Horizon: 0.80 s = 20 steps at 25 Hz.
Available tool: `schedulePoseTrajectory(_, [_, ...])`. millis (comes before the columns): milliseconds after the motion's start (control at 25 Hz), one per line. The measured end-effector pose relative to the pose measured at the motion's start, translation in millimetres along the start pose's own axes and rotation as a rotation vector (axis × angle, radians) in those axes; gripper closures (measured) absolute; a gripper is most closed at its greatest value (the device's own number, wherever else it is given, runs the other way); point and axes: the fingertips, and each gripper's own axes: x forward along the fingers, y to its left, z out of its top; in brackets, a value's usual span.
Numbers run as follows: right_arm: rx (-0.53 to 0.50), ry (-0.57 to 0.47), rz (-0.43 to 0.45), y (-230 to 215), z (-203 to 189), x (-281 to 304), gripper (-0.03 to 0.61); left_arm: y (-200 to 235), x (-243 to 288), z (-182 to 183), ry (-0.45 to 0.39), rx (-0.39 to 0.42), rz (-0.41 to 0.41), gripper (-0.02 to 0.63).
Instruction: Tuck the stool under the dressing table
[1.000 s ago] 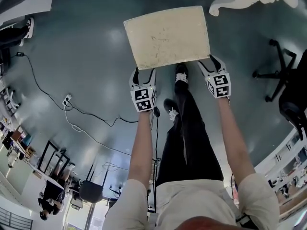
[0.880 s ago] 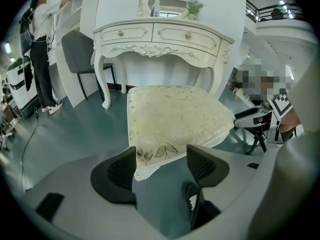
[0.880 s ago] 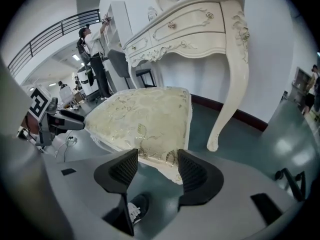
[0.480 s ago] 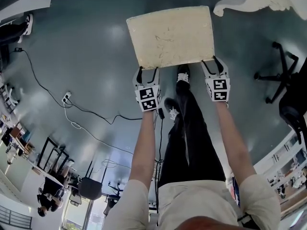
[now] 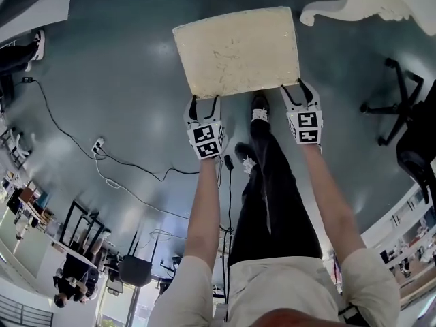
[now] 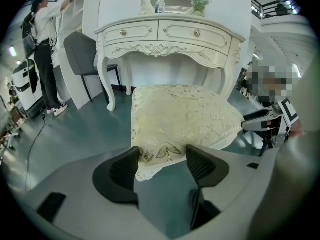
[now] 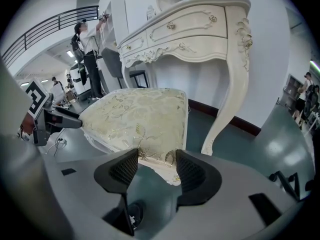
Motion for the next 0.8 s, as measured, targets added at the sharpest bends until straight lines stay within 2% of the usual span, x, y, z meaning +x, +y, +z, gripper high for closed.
schedulePoseTrajectory(800, [0.026,0.027,-0.004,-1.4,33.1,30.9,0.328,26.3,29.7,34.5,0.028,0.015,-0.012,0.301])
